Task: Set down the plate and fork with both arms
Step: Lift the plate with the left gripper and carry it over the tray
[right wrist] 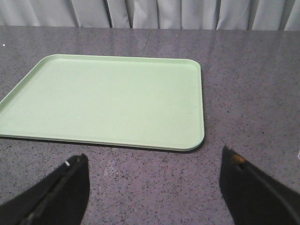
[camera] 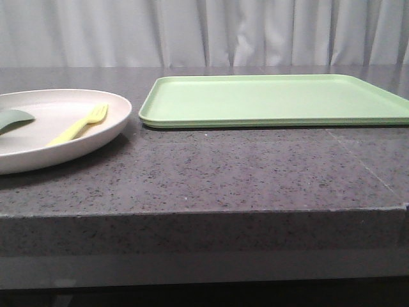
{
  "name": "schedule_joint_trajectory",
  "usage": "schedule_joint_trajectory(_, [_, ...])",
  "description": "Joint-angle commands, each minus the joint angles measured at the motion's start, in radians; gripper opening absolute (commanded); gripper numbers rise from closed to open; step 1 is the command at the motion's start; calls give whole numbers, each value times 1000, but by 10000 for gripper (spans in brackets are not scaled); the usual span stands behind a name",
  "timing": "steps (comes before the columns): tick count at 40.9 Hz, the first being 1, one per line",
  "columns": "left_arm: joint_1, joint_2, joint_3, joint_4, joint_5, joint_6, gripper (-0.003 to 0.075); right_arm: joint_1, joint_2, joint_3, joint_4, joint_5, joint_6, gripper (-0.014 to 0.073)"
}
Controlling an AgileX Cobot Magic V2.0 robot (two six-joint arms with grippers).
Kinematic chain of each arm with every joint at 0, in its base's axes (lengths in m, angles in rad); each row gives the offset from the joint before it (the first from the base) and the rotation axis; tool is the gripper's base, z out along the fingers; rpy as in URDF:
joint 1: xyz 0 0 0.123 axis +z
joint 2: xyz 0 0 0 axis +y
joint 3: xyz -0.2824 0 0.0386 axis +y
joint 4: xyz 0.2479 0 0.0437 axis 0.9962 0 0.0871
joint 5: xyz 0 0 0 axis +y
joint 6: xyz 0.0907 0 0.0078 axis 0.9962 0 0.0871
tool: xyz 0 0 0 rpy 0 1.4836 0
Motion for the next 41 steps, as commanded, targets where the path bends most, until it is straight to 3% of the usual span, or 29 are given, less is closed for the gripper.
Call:
schedule_joint_trajectory(1, [2, -26, -30, -2, -20, -9, 23, 0, 11, -37, -4, -67, -10, 594])
schedule_joint_trajectory(3, [2, -26, -30, -2, -20, -9, -20, 0, 11, -37, -4, -67, -10, 594])
schedule_joint_trajectory(13, [12, -26, -47, -54, -15, -4, -18, 0, 11, -37, -4, -67, -10, 594])
schedule_joint_trajectory(30, [222, -26, -123, -568, 45, 293, -18, 0, 11, -37, -4, -67, -10, 594])
schedule_joint_trajectory(41, [193, -26, -182, -687, 37, 316, -18, 0, 11, -37, -4, -67, -10, 594])
